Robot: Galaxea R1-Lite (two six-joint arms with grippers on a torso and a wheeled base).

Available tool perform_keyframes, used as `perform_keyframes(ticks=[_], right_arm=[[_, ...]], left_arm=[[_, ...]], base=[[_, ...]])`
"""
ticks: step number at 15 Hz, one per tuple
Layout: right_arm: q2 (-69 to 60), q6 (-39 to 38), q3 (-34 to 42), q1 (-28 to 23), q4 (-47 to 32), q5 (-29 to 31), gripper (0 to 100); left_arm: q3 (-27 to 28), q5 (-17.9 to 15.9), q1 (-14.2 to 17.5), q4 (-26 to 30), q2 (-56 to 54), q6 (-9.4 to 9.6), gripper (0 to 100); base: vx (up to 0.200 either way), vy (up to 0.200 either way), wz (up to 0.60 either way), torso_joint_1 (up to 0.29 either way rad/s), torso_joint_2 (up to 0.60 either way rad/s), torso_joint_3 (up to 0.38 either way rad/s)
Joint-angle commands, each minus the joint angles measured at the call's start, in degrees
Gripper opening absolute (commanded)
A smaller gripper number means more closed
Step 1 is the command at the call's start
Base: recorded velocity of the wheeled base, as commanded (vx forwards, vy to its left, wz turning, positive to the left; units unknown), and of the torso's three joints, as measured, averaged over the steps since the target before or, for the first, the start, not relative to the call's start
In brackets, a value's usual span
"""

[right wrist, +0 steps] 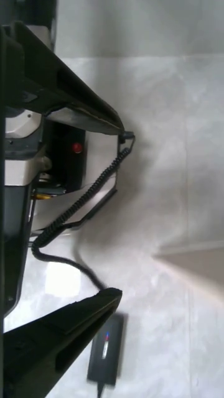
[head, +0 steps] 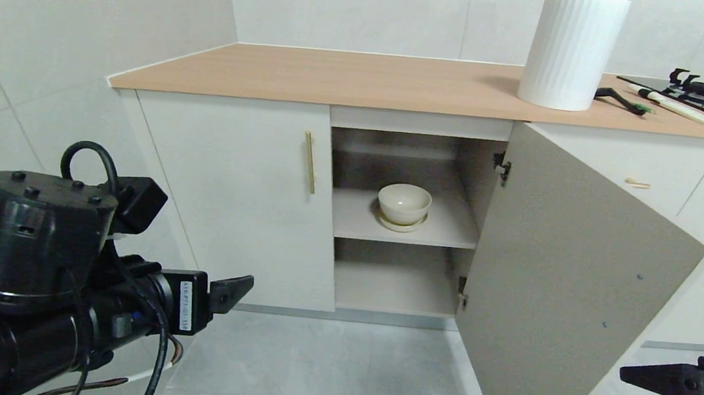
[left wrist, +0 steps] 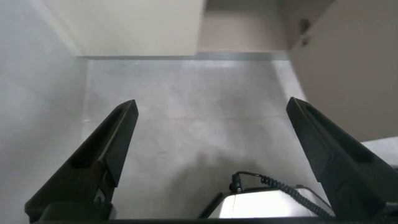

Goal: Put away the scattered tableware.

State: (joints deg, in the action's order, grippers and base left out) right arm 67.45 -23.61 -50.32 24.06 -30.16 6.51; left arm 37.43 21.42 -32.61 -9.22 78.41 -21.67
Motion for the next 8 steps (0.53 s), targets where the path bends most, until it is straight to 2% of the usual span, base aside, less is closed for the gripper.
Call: perform_keyframes(ticks=[1,4,8], right_arm=[[0.66,0.06,-0.04,-1.30,-0.07,-0.01,100],[2.25,1.38,-0.30,-5.96,-0.16,-0.01,100],[5.15,6.04,-1.88,-18.62,0.54,-0.27,100]], left_arm=[[-0.16,0.03,-0.09,-0.01,-0.01,-0.03,100],[-0.16,-0.06,0.00,-0.01,-0.01,-0.03,100],[-0.16,-0.06,0.00,-0.01,0.08,-0.03,100]], base=[[0.000,0.000,0.00,0.000,0.00,0.000],[0.000,0.000,0.00,0.000,0.00,0.000],[0.000,0.000,0.00,0.000,0.00,0.000]])
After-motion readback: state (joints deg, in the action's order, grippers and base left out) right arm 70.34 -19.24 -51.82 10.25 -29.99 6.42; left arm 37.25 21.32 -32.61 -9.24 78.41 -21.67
